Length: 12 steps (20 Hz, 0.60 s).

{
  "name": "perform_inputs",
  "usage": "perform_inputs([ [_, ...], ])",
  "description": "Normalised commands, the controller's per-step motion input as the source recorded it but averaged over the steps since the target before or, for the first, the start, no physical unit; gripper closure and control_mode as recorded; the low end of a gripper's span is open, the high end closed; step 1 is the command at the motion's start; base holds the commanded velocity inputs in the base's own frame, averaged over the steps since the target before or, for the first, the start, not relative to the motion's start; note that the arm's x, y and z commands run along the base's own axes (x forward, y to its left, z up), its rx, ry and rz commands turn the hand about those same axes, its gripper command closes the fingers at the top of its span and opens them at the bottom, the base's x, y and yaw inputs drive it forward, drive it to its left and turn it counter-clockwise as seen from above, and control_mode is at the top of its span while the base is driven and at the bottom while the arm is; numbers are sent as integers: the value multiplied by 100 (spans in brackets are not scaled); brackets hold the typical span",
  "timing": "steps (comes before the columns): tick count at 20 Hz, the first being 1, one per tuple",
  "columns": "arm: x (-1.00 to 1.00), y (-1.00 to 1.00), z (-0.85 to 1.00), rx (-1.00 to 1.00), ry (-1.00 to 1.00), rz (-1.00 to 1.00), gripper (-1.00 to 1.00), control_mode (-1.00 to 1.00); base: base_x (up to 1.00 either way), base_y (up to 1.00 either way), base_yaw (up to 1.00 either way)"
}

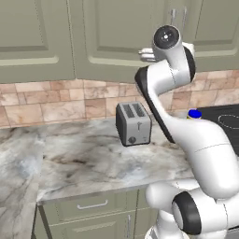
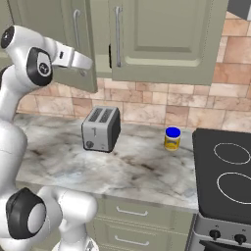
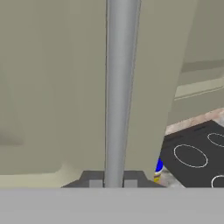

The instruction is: Pick the bar soap and soap dispenser from the cabinet and place them on the counter.

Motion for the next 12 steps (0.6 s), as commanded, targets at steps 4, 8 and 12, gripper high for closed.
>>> perform_inputs([
  [4,-63,30,-5,0,-8,-22,100,-100,0,0,0],
  [8,-61,33,-3,0,-6,-22,100,-100,0,0,0],
  [12,-60,37,0,0,-2,-22,100,-100,0,0,0],
])
